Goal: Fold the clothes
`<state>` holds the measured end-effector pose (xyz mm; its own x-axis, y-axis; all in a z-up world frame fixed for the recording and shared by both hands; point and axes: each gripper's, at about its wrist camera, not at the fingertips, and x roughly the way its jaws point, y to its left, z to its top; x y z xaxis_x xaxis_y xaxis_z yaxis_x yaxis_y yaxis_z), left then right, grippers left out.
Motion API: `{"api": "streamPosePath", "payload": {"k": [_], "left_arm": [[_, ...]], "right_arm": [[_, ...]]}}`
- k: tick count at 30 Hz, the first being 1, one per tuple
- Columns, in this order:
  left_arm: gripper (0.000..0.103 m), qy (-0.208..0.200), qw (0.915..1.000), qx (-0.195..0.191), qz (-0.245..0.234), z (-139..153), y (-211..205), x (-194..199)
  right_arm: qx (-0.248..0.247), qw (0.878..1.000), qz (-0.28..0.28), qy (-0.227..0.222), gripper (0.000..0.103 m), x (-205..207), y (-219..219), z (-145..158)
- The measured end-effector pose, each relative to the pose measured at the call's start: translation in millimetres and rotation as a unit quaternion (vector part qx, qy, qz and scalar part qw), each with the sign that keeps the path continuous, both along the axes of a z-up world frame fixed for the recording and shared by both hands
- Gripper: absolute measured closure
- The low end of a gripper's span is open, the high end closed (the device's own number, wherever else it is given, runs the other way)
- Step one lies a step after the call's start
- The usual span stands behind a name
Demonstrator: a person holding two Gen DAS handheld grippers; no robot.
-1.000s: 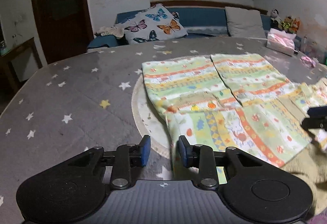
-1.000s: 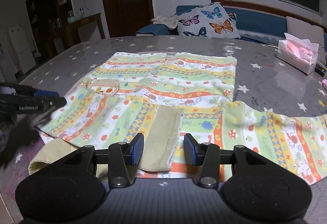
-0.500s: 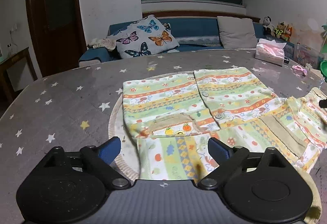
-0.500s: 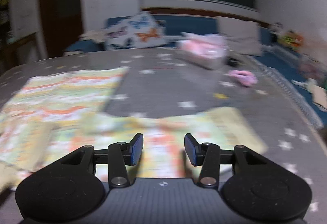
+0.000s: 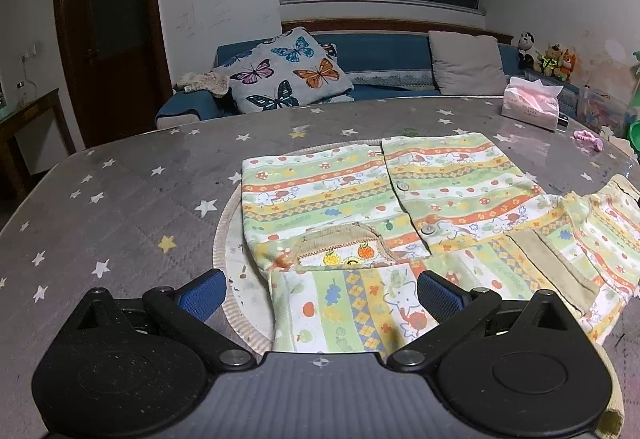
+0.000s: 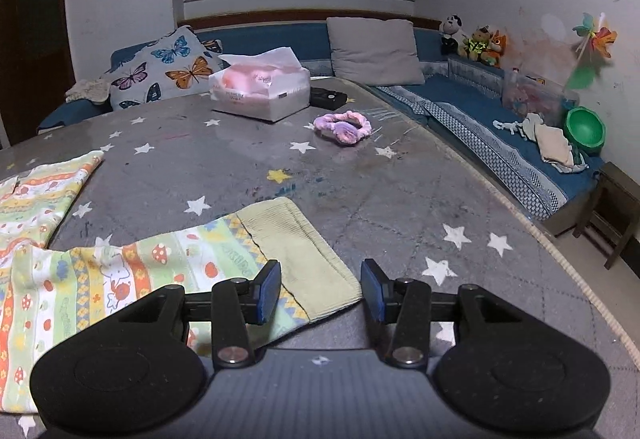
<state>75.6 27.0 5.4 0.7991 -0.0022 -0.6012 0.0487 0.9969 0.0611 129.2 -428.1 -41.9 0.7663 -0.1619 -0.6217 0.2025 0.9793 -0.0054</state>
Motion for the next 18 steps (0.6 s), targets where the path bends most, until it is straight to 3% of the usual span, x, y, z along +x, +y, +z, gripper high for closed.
{"api": "streamPosePath", "payload": {"k": [4,5,12,18], "left_arm": [[0.000,0.004,1.0000,-0.001,0.006,-2.3,2.9,-2.6],[0.000,0.006,0.9999,-0.001,0.009,-3.0,4.0,-3.0],[0.000,0.009,0.9997,0.000,0.021,-3.2,11.4,-6.5],[0.000,0.003,0.9997,-0.009,0.023,-3.4,16.9,-13.4]], "right_arm": [[0.005,1.000,0.005,0.000,0.087,-3.0,5.6,2.5],[0.010,1.000,0.007,0.000,0.090,-4.3,6.8,3.8],[0.082,0.995,0.044,-0.033,0.094,-20.4,23.4,36.3],[0.142,0.975,0.142,-0.090,0.095,-29.9,69.9,92.5]]}}
